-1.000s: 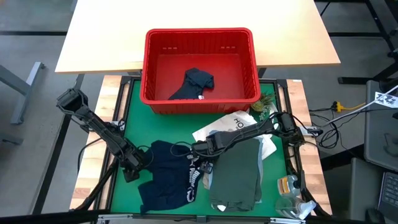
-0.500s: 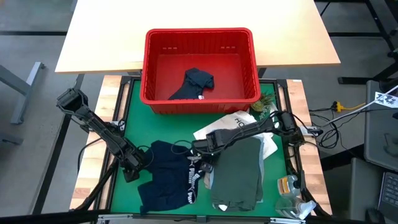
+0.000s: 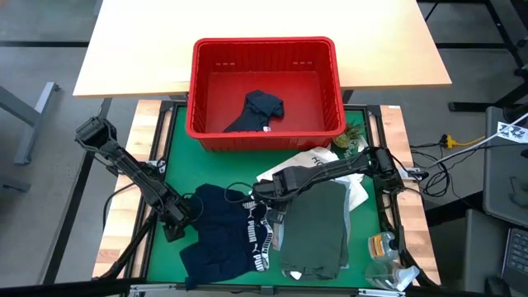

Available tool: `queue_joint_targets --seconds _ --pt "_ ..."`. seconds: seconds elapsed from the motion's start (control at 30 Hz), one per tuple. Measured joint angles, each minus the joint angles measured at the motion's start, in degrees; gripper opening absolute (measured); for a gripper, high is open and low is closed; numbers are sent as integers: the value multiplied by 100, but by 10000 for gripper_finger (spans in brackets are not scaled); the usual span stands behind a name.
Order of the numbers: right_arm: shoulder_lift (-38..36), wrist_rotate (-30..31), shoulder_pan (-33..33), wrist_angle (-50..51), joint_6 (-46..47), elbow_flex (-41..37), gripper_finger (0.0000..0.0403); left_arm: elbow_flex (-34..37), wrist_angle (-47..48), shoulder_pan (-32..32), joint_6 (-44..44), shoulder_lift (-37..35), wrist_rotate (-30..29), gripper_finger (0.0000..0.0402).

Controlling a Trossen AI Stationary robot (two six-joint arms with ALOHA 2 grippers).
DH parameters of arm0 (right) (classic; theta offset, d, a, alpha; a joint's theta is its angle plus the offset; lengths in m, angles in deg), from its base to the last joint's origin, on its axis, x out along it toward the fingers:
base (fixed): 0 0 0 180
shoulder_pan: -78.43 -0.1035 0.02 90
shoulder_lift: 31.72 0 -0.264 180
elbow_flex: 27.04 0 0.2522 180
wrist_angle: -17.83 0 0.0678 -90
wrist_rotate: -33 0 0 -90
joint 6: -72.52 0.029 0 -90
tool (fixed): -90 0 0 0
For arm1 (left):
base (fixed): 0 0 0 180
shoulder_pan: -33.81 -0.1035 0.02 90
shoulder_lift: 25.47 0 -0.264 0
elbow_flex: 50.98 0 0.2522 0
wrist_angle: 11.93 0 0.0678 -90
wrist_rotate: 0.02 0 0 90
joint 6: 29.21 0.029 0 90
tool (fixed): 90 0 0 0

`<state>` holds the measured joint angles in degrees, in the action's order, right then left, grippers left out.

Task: Fold Laundry from Bin
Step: Fold the dark blue boxer

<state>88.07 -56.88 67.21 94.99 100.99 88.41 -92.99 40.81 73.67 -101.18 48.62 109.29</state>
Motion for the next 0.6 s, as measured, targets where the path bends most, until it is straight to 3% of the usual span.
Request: queue_joint_targets --seconds 0.33,0.6 --pt "128 342 -211 -2094 -2035 54 131 -4 -2 0 -5 0 -70 144" --pt "545 487 -181 -2472 -2597 52 131 -4 -4 0 -7 0 -89 144"
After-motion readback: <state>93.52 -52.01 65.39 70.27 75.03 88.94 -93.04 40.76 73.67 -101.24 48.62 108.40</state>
